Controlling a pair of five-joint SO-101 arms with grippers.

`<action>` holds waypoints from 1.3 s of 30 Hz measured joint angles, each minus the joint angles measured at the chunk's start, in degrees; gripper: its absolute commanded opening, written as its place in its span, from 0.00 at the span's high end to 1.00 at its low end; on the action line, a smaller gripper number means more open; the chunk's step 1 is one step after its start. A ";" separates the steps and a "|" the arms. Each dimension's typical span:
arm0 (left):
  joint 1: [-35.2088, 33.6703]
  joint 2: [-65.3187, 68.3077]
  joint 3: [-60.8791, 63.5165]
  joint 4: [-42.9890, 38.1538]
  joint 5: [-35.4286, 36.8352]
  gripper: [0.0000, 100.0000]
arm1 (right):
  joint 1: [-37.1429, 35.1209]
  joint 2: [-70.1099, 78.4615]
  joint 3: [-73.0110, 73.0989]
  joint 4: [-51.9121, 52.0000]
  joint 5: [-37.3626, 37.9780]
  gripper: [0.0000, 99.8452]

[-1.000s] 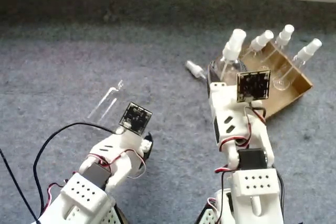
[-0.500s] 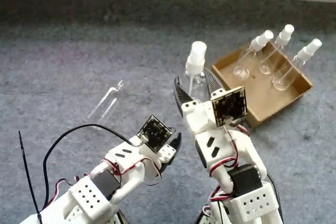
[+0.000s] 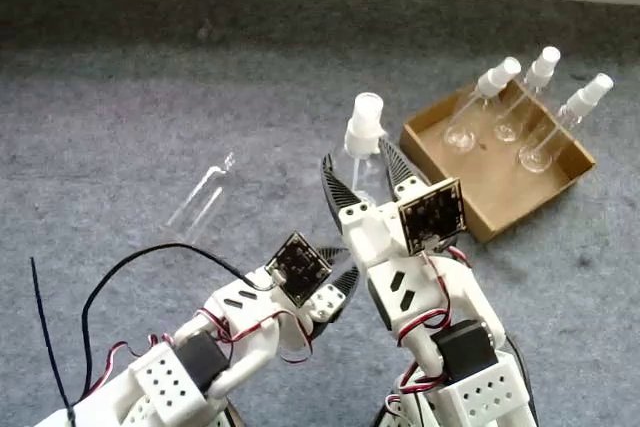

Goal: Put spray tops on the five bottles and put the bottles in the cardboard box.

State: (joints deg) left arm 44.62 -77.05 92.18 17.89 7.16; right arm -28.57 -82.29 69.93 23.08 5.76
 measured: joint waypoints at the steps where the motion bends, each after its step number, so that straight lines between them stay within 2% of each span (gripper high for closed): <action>1: 0.00 -2.02 0.00 0.00 0.00 1.00 | 0.00 0.00 0.00 0.00 0.00 0.97; 10: 1.85 -25.58 3.78 0.00 0.70 1.00 | 0.00 0.00 0.00 0.00 -0.09 0.97; 14: 2.29 -26.02 3.78 0.00 6.42 1.00 | 0.00 0.00 0.00 0.00 -4.48 0.97; 17: 2.02 -26.02 3.78 0.00 7.82 1.00 | 0.00 0.00 0.00 0.00 -6.07 0.97; 25: -6.42 -26.02 3.78 0.00 8.44 1.00 | 0.26 0.00 0.00 0.00 -6.68 0.97; 31: -11.43 -25.93 3.78 0.00 8.44 1.00 | 0.18 0.00 0.00 5.10 -6.68 0.97; 33: -10.55 -25.93 3.78 0.00 8.53 1.00 | 0.00 0.00 0.00 5.27 -6.68 0.97; 39: -0.18 -26.20 3.87 3.16 8.53 1.00 | -1.32 0.00 0.00 3.87 -6.68 0.97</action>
State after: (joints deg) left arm 44.44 -103.25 96.04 21.05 15.69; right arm -29.89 -82.29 69.93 26.95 -0.92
